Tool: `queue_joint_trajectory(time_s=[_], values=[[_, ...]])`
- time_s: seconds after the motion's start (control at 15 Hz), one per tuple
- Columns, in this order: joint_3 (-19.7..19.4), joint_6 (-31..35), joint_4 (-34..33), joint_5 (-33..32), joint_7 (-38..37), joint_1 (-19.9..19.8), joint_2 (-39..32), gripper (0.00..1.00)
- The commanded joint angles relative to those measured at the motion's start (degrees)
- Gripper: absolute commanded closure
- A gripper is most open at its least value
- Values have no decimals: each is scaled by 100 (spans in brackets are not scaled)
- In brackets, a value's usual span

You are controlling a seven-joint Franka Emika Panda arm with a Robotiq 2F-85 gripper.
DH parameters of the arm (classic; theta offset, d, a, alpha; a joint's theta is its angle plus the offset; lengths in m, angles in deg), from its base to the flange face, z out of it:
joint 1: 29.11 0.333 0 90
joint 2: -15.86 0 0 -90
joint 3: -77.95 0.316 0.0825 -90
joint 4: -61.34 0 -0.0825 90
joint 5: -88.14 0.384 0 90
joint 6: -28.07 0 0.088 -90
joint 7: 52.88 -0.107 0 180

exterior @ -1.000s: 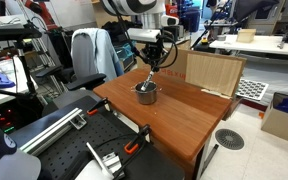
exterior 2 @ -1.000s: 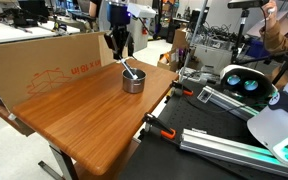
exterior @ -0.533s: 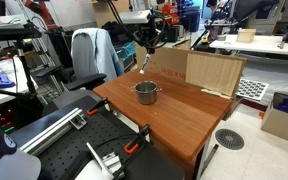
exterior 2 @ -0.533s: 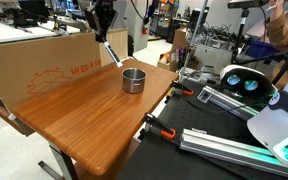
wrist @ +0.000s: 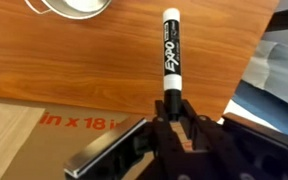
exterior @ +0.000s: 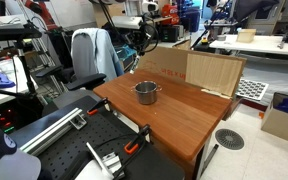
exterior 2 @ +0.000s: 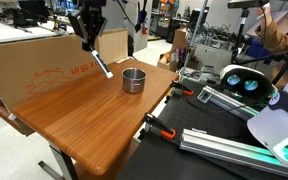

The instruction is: Take the marker from the silver pot and put it on the table

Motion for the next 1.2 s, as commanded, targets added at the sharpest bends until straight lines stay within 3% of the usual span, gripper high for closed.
queue_joint_trajectory(time_s=[0.0,0.53,1.13], values=[[237,-187,-487,527,508,-211,-647,95],[463,-373,-1349,560,579,-307,-2030,95],[375,-787,-1940,366,410,-202,-2670,95]])
